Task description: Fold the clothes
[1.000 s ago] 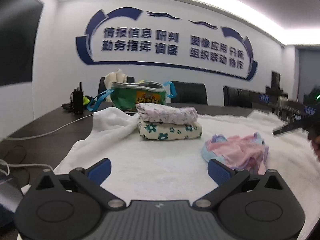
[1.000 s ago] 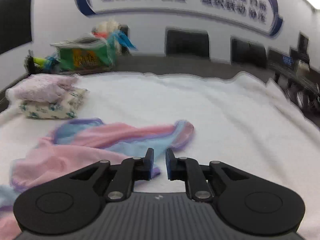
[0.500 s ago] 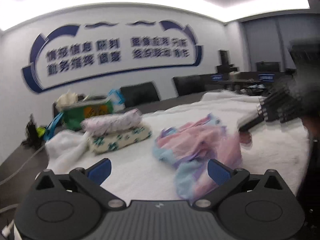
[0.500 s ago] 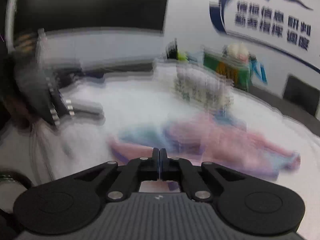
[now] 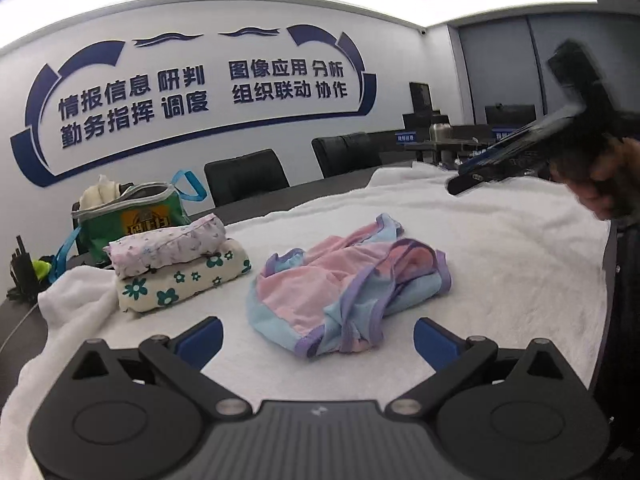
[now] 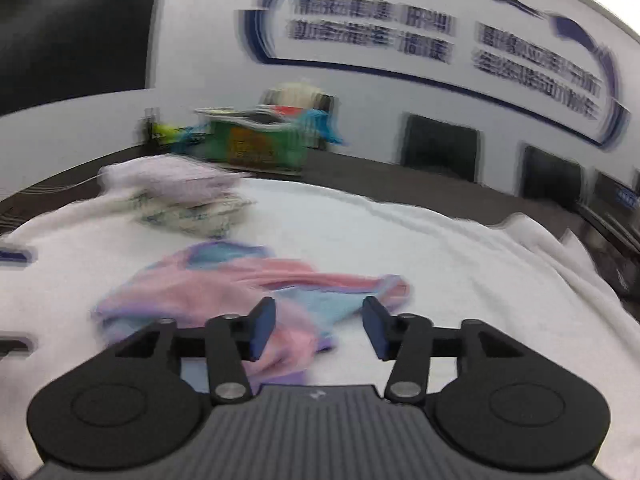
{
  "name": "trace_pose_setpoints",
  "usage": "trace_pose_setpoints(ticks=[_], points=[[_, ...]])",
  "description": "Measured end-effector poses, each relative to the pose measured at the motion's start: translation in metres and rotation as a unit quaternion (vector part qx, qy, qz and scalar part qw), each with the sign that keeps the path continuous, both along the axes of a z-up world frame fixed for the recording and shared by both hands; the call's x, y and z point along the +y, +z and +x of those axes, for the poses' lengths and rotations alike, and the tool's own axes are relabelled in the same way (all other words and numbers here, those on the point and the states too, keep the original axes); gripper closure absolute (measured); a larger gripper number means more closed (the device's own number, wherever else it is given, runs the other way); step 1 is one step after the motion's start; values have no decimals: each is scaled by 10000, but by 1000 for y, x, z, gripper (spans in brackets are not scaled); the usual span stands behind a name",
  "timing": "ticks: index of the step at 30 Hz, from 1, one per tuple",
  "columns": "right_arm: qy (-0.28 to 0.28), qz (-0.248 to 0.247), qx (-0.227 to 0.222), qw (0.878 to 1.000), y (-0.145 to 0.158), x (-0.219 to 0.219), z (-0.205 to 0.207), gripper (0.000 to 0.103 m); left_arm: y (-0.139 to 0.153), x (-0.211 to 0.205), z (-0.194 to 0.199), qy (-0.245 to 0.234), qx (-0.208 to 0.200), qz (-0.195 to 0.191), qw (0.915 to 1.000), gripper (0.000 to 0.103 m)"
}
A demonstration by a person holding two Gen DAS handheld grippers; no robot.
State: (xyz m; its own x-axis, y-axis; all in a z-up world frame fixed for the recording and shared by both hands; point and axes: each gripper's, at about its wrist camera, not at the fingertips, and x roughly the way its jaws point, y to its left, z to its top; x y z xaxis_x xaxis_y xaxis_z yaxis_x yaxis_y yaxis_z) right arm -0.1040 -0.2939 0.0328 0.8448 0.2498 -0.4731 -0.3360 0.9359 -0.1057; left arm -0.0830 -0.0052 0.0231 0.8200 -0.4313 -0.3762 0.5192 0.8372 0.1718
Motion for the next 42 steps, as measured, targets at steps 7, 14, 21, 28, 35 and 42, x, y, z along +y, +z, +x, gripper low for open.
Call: trace_pose_setpoints(ticks=[7,14,21,28,35,42], points=[[429,-179,660,9967,-45,43,-7,42,5,-36,28,99,217,287,9993,3],[-204,1819,1567,9705,-46,20,-33,41,13,-29,42,231,239,99,9994,6],[-529,3216,1834,9274,-50,-22,0,41,15,-37,72,116,846,43,9963,49],[-385,2479,1483,9566,-36,-37,73,95,-3,-38,91,342,1192,-171,9921,101],[544,1363,282,9888,31,-14,121,97,37,16,36,795,397,-1328,9871,102],[1315,288,-335,9903,77,-5,65,97,50,34,-43,875,156,-1895,9778,102]])
